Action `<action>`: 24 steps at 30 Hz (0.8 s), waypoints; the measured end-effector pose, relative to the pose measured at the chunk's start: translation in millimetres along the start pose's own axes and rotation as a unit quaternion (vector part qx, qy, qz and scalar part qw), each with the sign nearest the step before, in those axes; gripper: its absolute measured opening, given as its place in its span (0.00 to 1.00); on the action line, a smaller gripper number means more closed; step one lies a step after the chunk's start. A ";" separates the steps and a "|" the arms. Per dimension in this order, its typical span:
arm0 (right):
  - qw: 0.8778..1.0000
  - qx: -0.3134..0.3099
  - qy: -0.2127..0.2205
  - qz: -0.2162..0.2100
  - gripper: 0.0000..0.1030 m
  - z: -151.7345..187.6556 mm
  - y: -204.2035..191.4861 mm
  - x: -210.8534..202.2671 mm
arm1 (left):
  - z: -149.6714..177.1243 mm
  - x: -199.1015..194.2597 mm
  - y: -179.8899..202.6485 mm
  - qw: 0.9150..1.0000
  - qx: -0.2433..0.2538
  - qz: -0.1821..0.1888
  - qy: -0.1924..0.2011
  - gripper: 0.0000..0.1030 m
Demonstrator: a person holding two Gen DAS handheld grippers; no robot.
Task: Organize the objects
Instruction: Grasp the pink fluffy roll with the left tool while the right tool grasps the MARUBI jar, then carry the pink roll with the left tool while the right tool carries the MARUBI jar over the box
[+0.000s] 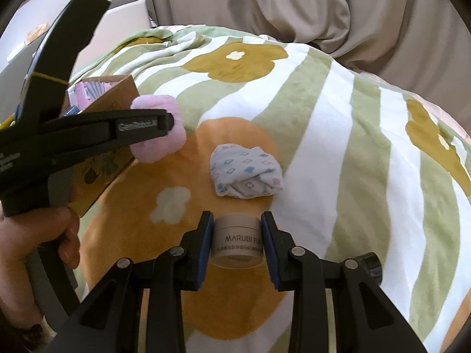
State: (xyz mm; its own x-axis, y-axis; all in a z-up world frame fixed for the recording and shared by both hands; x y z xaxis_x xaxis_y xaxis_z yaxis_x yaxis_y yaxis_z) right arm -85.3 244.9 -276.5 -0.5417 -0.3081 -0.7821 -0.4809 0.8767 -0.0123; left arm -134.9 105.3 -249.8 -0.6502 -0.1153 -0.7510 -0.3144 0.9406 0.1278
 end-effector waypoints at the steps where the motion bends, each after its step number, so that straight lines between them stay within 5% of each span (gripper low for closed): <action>1: 1.000 0.000 0.001 0.002 0.30 -0.4 -0.4 -2.5 | -1.6 -4.9 0.1 1.000 -0.001 0.003 0.002 0.33; 24: 0.999 0.016 0.019 0.043 0.30 -53.6 -30.7 -73.1 | -57.2 -106.8 -32.0 0.997 0.008 0.050 0.058 0.33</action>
State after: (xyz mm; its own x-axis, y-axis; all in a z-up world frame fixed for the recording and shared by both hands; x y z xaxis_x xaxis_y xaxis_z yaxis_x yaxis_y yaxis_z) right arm -67.9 220.7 -185.6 -0.6057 -0.2453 -0.7569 -0.4104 0.9113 0.0331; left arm -95.0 69.2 -136.7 -0.7540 -0.0551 -0.6545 -0.2326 0.9543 0.1876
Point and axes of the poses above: each gripper's, at about its wrist camera, not at the fingertips, and x roughly the way its jaws point, y to its right, z to its underside, the point moved 4 cm from there along x, roughly the way its jaws point
